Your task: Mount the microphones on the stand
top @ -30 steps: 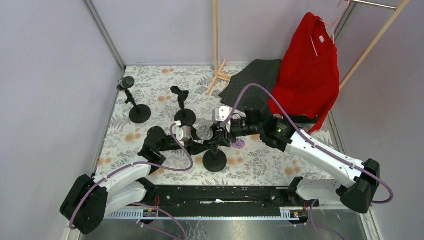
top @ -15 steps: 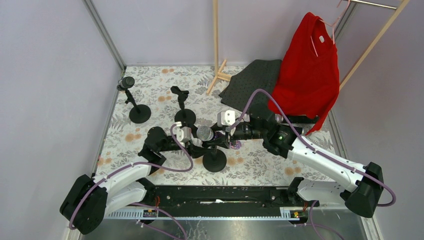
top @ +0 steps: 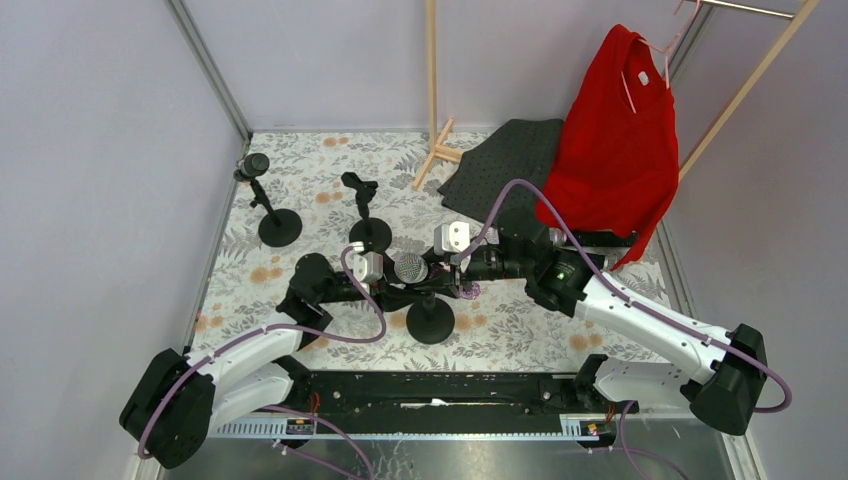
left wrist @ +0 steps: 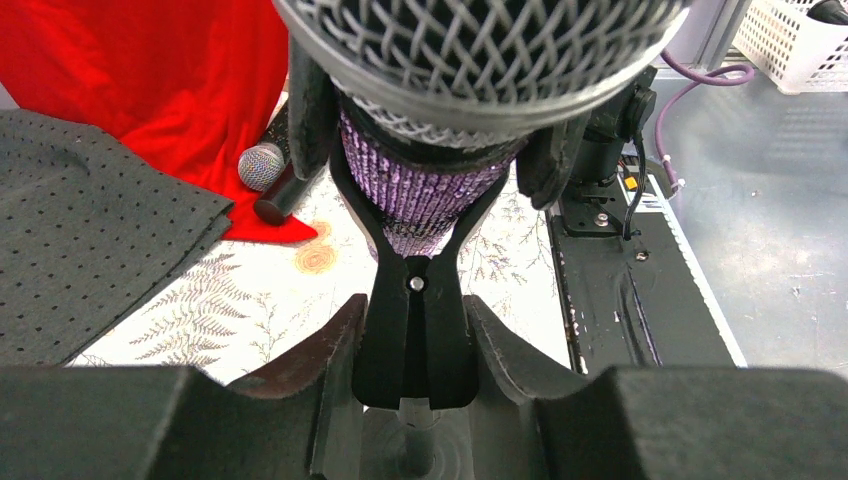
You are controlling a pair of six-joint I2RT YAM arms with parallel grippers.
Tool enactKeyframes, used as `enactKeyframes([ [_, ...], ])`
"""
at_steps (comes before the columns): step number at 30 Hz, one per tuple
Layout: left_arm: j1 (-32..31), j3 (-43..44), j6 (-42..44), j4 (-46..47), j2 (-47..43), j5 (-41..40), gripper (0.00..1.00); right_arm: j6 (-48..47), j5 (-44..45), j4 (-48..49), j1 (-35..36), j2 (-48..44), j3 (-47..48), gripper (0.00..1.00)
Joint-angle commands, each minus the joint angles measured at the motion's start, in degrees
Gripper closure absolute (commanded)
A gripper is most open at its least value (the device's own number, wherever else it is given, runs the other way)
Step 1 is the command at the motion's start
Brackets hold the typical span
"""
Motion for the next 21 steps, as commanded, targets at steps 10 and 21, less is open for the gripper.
enactKeyframes([
  [10,0.1,1.6,2.5,1.8,-0.1,0.6,0.72,1.1,-1.3,8.8,0.6,-0.8,-4.0,1.0],
  [21,0.1,1.1,1.5,1.6,-0.6,-5.7,0.01,1.0,0.3,7.5,0.6,-2.7,-2.8,0.99],
])
